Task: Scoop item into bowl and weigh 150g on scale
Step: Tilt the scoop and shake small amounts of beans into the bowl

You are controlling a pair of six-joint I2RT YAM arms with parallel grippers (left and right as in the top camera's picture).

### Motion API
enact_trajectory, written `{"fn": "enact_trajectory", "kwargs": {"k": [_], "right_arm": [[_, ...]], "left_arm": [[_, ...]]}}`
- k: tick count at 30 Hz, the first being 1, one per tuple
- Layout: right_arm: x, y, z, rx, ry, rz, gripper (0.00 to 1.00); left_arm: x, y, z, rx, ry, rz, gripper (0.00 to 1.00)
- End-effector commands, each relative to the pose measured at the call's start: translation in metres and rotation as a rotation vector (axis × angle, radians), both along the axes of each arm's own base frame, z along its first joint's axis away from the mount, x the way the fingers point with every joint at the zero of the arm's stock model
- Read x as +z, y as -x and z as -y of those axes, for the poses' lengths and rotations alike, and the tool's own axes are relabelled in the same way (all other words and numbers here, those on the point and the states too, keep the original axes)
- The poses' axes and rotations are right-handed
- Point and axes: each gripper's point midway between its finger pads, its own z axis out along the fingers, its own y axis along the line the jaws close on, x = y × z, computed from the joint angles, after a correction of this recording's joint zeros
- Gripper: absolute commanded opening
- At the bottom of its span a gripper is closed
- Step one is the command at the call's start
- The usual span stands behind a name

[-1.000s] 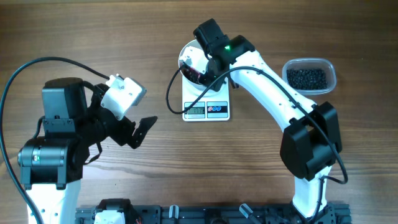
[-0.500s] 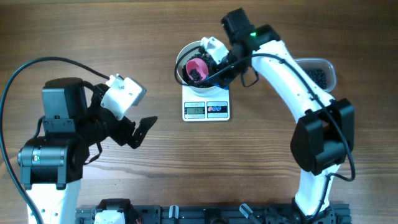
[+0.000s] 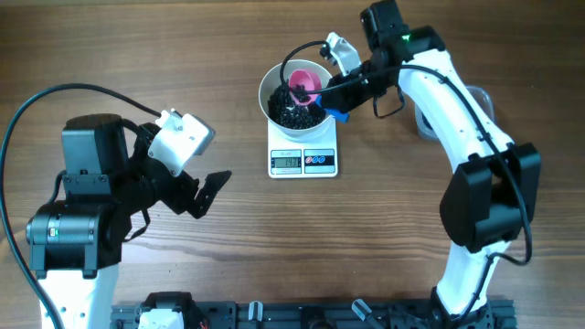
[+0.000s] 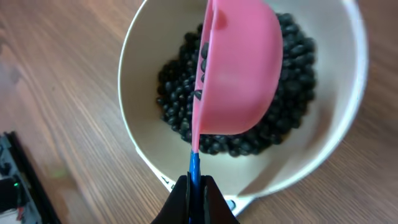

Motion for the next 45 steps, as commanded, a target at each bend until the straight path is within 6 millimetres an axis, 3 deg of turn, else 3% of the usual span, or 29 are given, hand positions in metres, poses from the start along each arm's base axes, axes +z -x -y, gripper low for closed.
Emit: {"fn": "enact_trajectory", "kwargs": {"k": [1,3,5,9,12,18,20,23,25,27,29,30,39,41,43,45], "right_arm": [[0.06,-0.006,0.008,-0.04,0.024,0.167,0.04],[0.076,-0.004,0.012,-0.053,0.034,0.211,0.04],[0.077,-0.003,0.013,-0.071,0.061,0.217,0.04],[0.044,0.002,0.013,-0.032,0.268,0.247,0.04],[0.036,0.005,0.009,-0.004,0.351,0.287,0.04],[0.038,0.002,0.006,-0.007,0.37,0.312,0.04],[0.034,0.009,-0.004,0.027,0.334,0.289,0.04],[0.034,-0.001,0.009,0.017,0.434,0.347,0.04],[0.034,0.003,0.001,0.037,0.39,0.333,0.04],[0.034,0.0,0.007,0.007,0.421,0.338,0.04],[0.032,0.011,-0.003,0.096,0.37,0.316,0.04],[0.032,0.006,0.004,0.084,0.413,0.338,0.04],[0.034,0.011,-0.011,0.086,0.325,0.311,0.04],[0.033,0.003,0.001,0.069,0.394,0.346,0.04],[0.033,0.005,-0.006,0.077,0.358,0.335,0.04],[0.032,0.002,0.001,0.079,0.405,0.352,0.04]], "left_arm": [[0.007,-0.001,0.001,-0.016,0.004,0.023,1.0],[0.007,-0.001,0.001,-0.016,0.004,0.023,1.0],[0.007,-0.001,0.001,-0.016,0.003,0.023,1.0],[0.007,-0.001,0.001,-0.016,0.004,0.023,1.0],[0.007,-0.001,0.001,-0.016,0.003,0.023,1.0],[0.007,-0.001,0.001,-0.016,0.004,0.023,1.0],[0.007,-0.001,0.001,-0.016,0.003,0.023,1.0],[0.007,-0.001,0.001,-0.016,0.003,0.023,1.0],[0.007,-0.001,0.001,-0.016,0.004,0.023,1.0],[0.007,-0.001,0.001,-0.016,0.003,0.023,1.0],[0.007,-0.001,0.001,-0.016,0.004,0.023,1.0],[0.007,-0.001,0.001,-0.016,0.004,0.023,1.0],[0.007,-0.001,0.001,-0.016,0.004,0.023,1.0],[0.007,-0.001,0.001,-0.016,0.004,0.023,1.0],[0.007,-0.001,0.001,-0.016,0.004,0.023,1.0],[0.007,-0.001,0.001,-0.016,0.004,0.023,1.0]]}}
